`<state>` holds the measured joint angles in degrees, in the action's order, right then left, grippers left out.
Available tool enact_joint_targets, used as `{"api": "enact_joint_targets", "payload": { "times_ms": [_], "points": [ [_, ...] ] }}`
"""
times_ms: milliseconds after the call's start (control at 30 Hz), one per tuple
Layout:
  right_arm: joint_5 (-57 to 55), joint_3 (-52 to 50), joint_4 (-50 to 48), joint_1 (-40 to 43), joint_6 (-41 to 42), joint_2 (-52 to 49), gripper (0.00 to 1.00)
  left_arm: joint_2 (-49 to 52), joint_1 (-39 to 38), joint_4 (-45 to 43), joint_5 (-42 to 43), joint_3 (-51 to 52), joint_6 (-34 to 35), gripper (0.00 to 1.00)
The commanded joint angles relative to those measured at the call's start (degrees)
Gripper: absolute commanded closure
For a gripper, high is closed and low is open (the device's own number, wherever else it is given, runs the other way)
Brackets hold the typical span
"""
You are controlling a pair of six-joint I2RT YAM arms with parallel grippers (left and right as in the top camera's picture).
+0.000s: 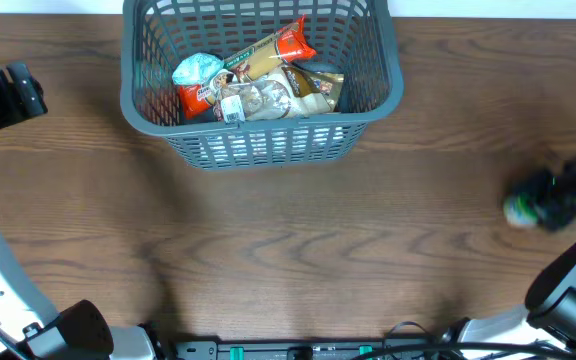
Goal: Pack container
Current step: 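Lift the jar with the right gripper and place it in the basket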
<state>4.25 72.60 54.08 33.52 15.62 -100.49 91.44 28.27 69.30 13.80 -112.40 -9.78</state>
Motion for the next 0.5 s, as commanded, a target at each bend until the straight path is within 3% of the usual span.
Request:
{"api": "enact_joint_targets", "payload": {
  "times_ms": [0,267,467],
  "points": [
    [2.6,14.2,4.7,-6.8,-8.4,4.4,0.99,0.1,-1.1,0.5,0.6,0.4,-3.1,0.02],
    [2.0,46.9,12.3,-22.9,-18.3,4.4,0.99,0.1,-4.4,0.5,0.5,0.4,-4.1,0.02],
    [-2.0,56.6,9.0,-37.3,-38.8,4.4,0.99,0.1,-4.5,1.2,0.5,0.4,-4.1,0.01]
  ]
}}
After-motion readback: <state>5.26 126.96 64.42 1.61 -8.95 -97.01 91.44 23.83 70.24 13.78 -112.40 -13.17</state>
